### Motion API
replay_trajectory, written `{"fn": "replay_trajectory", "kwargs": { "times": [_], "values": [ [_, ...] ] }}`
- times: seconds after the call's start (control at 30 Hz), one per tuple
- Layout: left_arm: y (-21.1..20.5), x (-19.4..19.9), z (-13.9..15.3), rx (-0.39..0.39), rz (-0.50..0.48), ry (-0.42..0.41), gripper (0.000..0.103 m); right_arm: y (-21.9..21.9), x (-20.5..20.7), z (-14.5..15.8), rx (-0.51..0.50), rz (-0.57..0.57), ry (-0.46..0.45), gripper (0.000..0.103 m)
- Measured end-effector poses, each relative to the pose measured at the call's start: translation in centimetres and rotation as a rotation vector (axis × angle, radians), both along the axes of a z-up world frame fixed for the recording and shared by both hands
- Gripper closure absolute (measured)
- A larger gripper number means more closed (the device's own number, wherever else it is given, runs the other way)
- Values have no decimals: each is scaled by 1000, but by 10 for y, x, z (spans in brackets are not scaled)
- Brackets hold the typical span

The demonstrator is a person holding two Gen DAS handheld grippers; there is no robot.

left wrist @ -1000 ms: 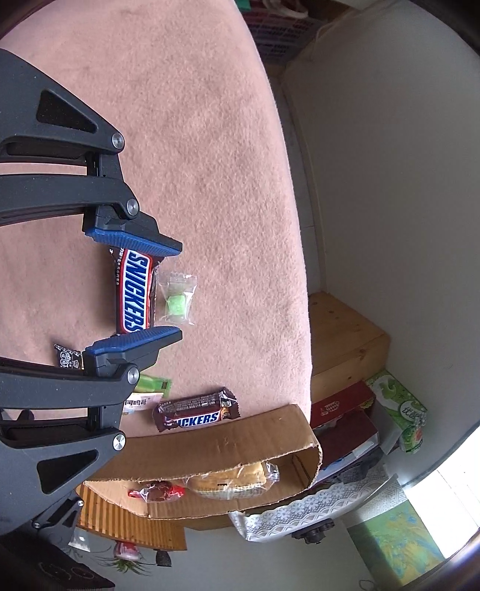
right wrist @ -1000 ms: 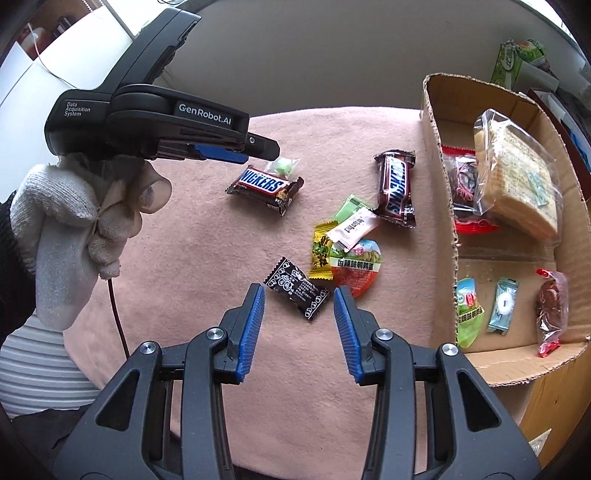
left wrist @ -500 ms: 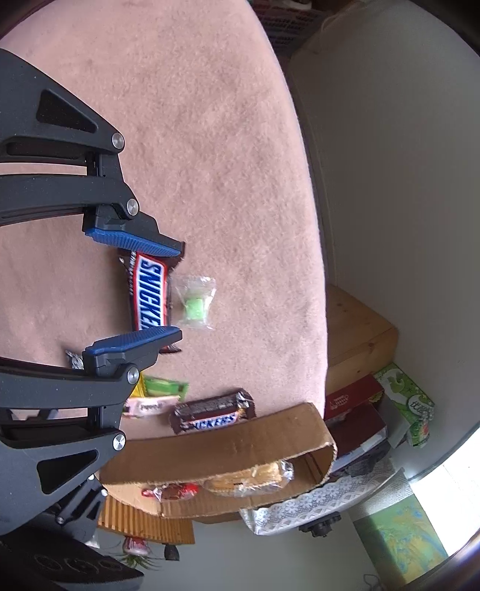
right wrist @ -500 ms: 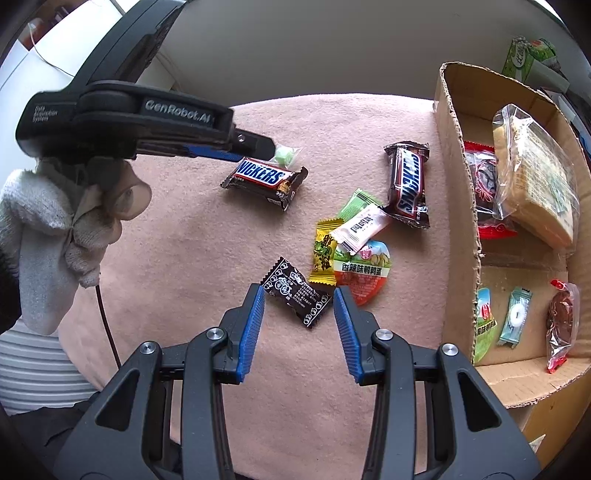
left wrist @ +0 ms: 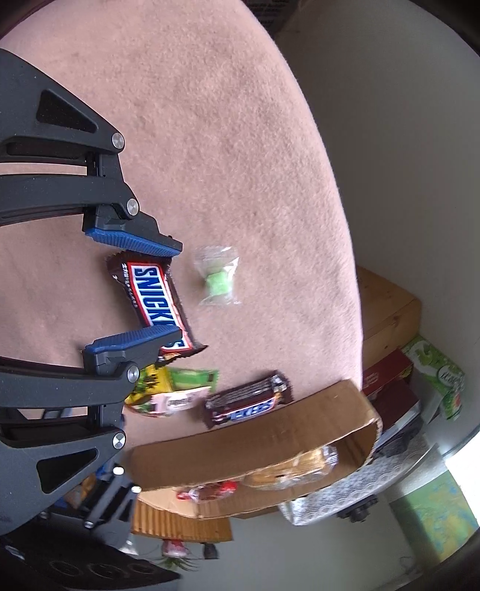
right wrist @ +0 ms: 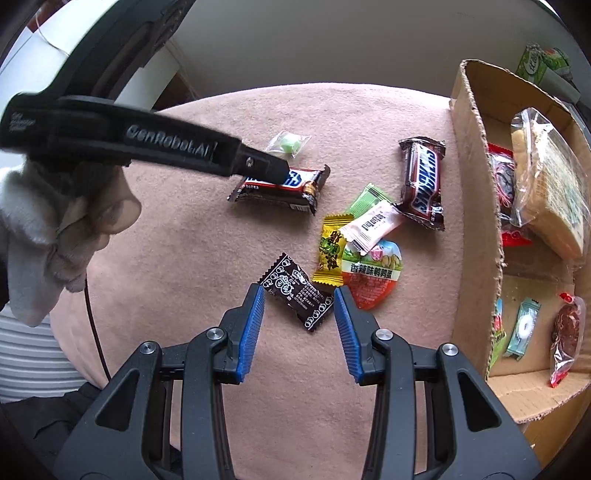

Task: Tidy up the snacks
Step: 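Grasp the Snickers bar with the left tool while the right tool reaches the black candy, then lift the Snickers bar with the left tool while the right tool grasps the black candy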

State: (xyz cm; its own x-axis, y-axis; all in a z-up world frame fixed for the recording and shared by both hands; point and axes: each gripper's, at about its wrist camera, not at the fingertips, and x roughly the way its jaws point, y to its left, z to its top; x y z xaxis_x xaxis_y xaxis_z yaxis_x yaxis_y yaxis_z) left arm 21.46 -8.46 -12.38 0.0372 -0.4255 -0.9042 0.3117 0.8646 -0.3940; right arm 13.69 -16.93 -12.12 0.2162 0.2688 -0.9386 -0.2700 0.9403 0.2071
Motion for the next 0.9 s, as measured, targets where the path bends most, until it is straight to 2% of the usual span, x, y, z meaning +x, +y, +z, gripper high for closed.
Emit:
{"fn": "replay_trajectory", "kwargs": {
  "times": [0.13,0.27,0.43,0.7,0.9],
  "values": [
    [-14,-14,9,69,-103,-84,66,7,1,-5,-19,46,2,62],
    [-21,-20,13,91,-156,-125,64,13,2,-10,-19,75,8,62],
    [-26,-19,6,122,-184,-140,62,21,6,-18,-34,106,21,62],
    [-38,-23,6,126,-239,-154,60,36,10,-39,-57,132,34,62],
    [-38,-25,3,138,-236,-154,60,39,6,-46,-65,106,31,77]
  ]
}}
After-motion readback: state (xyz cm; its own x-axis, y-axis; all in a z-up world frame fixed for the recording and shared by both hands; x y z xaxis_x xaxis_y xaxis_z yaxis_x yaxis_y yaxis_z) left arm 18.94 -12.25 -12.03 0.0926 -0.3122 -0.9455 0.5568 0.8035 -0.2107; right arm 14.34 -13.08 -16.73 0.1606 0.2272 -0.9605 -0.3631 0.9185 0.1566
